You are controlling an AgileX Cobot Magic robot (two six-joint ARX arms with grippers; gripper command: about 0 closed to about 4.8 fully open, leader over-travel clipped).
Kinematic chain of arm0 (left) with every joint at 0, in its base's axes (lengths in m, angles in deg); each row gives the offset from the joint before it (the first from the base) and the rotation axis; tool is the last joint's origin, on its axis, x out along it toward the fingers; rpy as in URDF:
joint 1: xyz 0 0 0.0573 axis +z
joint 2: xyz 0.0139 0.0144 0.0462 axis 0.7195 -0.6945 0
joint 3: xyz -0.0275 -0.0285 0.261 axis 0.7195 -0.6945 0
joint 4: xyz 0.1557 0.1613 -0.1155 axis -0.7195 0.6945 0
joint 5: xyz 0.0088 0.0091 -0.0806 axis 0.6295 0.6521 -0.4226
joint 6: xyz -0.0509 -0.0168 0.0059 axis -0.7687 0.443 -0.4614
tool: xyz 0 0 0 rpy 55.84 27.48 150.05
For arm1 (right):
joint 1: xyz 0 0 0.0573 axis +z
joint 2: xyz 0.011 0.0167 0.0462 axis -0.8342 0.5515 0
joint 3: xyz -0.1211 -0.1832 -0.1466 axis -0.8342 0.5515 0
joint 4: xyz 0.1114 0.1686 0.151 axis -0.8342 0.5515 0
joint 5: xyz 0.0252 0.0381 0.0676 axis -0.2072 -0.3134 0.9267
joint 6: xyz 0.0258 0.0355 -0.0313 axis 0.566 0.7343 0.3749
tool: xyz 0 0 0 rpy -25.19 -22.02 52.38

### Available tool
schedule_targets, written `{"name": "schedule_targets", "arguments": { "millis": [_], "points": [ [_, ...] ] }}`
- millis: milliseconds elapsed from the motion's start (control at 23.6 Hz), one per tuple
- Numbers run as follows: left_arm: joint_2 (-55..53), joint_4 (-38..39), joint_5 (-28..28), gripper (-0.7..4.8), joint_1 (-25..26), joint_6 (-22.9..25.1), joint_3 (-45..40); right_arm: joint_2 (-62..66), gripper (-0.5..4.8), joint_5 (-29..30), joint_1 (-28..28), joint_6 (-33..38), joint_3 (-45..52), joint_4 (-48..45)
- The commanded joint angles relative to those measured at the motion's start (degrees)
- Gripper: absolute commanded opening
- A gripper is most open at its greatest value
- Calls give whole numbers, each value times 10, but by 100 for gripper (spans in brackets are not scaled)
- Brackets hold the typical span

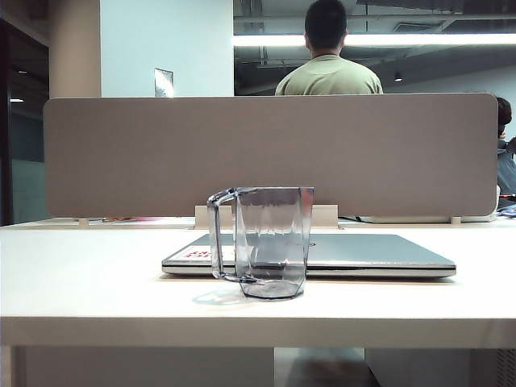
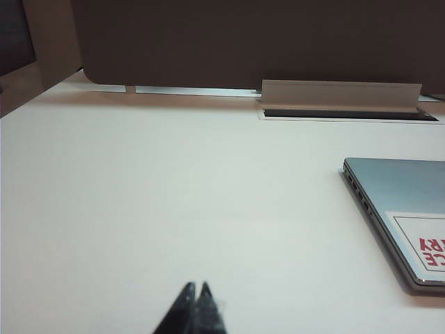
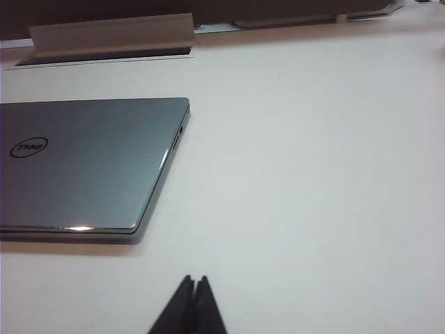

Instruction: Pick up the water cup and place it on the right side of the laptop.

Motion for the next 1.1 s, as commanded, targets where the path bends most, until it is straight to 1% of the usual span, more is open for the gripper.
{"name": "schedule_targets", "arguments": {
  "millis": [42,678,932,1017,1102],
  "points": [
    [0,-7,-2,-3,0,1,2,-1,-8,-3,0,-2,3,-5],
    [0,-7,-2,-3,0,0,2,-1,-8,-1,0,2,3,0],
    [0,-7,-2,-3,0,0,2,-1,-8,68,0,71,3,-9],
    [0,-7,-2,-3,0,0,2,-1,-9,113,0,80,3,-16],
    [0,-7,-2,-3,0,0,2,-1,-9,135,0,90,3,-19]
  ]
}}
